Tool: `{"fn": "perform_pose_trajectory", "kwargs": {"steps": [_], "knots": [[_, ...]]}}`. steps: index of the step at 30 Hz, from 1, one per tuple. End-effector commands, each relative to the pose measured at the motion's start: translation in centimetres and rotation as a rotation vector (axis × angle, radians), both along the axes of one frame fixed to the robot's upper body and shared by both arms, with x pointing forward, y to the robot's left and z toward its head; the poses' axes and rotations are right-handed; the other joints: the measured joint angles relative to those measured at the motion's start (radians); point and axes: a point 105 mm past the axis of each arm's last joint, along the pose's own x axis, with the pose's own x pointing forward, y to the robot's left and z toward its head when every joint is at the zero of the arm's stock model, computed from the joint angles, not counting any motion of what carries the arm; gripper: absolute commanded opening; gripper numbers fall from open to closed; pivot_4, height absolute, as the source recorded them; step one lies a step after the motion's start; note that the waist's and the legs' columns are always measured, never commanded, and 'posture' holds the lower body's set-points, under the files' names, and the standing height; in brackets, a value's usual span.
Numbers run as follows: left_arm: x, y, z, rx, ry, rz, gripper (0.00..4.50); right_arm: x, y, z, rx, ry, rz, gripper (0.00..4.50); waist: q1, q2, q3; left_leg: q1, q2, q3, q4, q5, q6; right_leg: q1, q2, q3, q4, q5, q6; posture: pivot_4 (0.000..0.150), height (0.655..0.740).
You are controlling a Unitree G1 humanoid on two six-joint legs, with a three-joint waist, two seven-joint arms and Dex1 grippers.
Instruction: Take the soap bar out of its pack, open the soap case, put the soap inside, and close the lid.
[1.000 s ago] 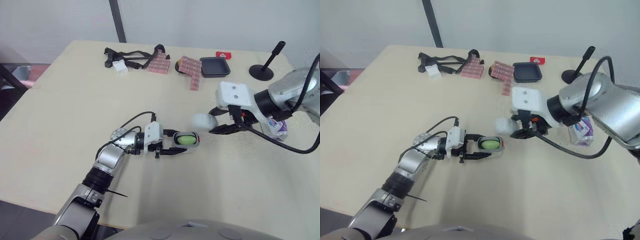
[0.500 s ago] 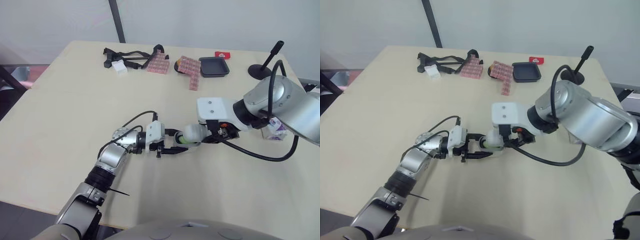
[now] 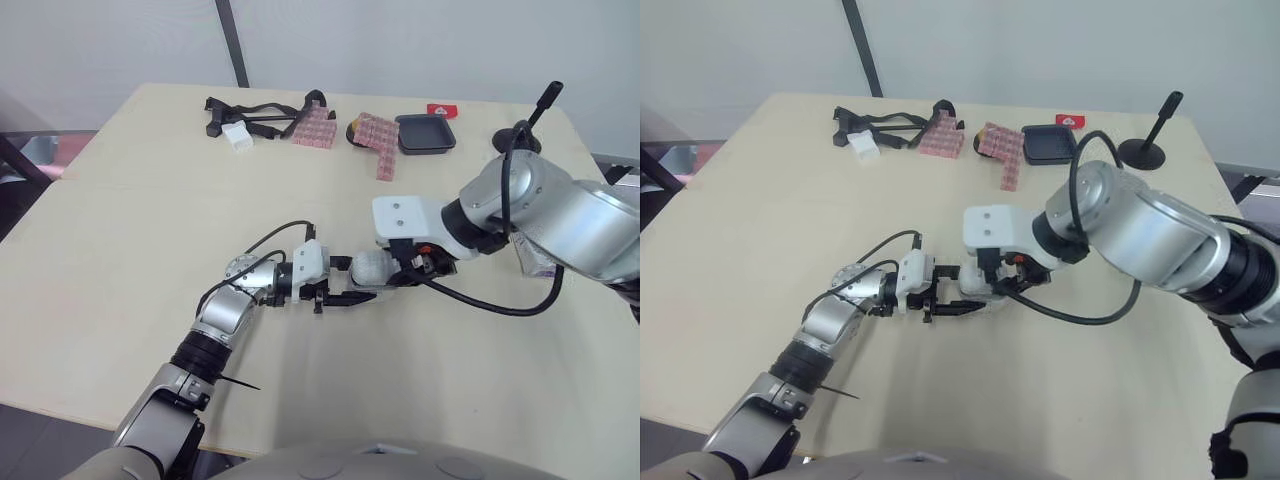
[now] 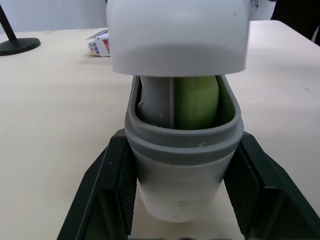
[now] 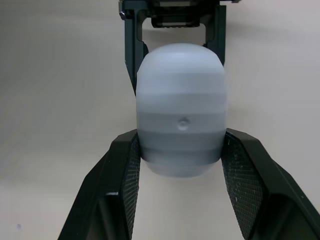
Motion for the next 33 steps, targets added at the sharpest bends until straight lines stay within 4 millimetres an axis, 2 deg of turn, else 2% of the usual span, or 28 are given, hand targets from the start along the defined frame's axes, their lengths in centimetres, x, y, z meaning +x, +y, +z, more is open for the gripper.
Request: {"fn": "perform_pose_trajectory", "kwargs": {"steps": [1,23,33], "knots": [[0.1,-0.2,0.7,-0.016,-0.028,0.001,1.91,0.1,0.0,-0.2,-0.027,-0.02,-0.002,1.91,0.0,0.0,0.0,0.0,0.0,0.0,0.0,0.0,0.0,0.0,0.0,0.0,0.0,0.0,0.0,0.15,0.7374],[0.0,-0.2,0.8,-0.022,-0.031,0.011,1.91,1.0,-0.1,-2.7,-0.082,0.016,-0.053,1.91,-0.015,-0.001,-0.002,0.014,0.0,0.003,-0.002,0.0,-0.001,0.01,0.0,0.004,-0.003,0.0,0.0,0.15,0.7374],[0.1,-0.1,0.8,-0.025,-0.022,0.02,1.91,1.5,0.0,-2.4,-0.06,0.027,-0.099,1.91,-0.017,-0.003,-0.004,0.017,0.0,0.003,-0.004,0.001,-0.002,0.013,0.0,0.004,-0.003,0.0,-0.001,0.15,0.7374]]}}
